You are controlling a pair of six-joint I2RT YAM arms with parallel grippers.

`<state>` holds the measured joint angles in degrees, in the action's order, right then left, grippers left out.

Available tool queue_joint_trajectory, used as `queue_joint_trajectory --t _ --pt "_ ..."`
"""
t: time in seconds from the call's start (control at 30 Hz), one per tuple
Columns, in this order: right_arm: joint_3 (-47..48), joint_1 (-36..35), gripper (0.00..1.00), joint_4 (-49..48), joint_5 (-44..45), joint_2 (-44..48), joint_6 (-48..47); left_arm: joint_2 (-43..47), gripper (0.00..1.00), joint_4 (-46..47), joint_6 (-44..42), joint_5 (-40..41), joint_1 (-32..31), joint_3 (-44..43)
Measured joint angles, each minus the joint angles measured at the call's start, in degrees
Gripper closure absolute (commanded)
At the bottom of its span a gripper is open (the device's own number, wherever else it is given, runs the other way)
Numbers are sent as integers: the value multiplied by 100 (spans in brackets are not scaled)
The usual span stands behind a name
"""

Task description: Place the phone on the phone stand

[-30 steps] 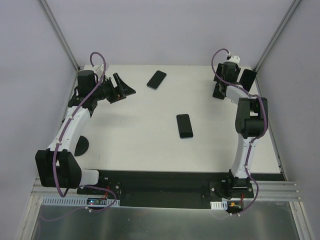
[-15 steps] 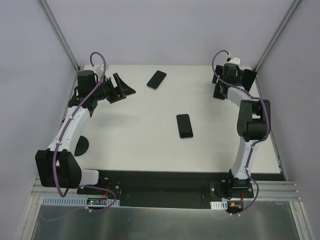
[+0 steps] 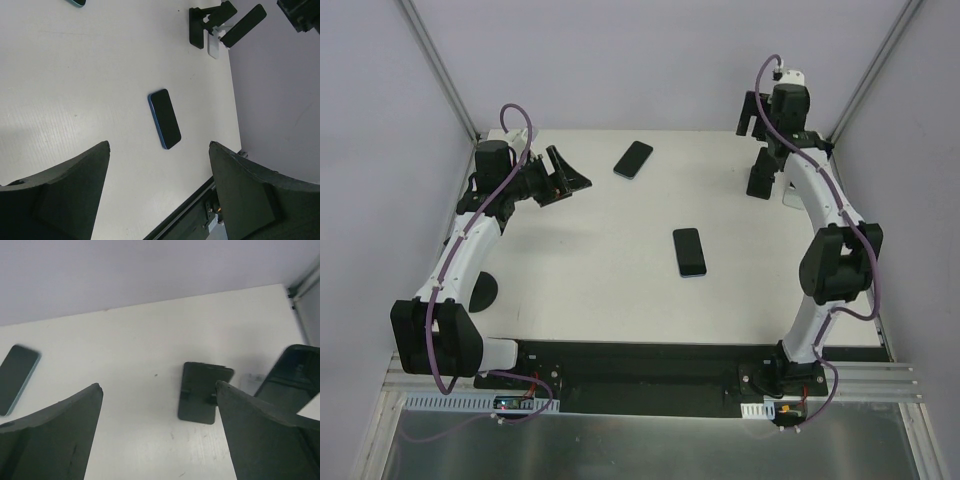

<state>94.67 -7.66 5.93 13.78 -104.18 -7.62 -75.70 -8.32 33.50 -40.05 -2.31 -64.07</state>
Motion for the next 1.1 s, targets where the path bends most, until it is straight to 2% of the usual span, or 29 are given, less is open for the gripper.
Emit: queue_joint_trajectory --t 0.1,0.27,0.33,0.43,0.5,0.67,0.8,0.93,1.1 --pt "1320 -94 4 1294 -741 -566 9 0 21 4 0 -2 0 0" --pt "4118 -302 4 4271 -1853 -2120 -140 0 21 15 0 -11 0 0" --pt "4448 -385 4 5007 -2151 -2439 -214 0 21 17 0 -11 2 0" --pt "4295 -553 4 6002 -2441 -2640 -343 0 22 15 0 -20 2 0" --pt "3930 -673 4 6210 -2507 -2610 -376 0 22 20 2 -22 2 0" --pt "2127 -1106 4 6024 -2437 -2264 -306 0 23 35 2 -20 2 9" --pt "1075 -1554 4 5576 -2339 -2208 -114 0 23 37 4 -15 0 37" --pt "820 -1908 4 5412 -2190 -2197 7 0 23 39 4 -17 0 39" --pt "905 -1987 4 5305 -1976 -2159 133 0 23 44 4 -17 0 50"
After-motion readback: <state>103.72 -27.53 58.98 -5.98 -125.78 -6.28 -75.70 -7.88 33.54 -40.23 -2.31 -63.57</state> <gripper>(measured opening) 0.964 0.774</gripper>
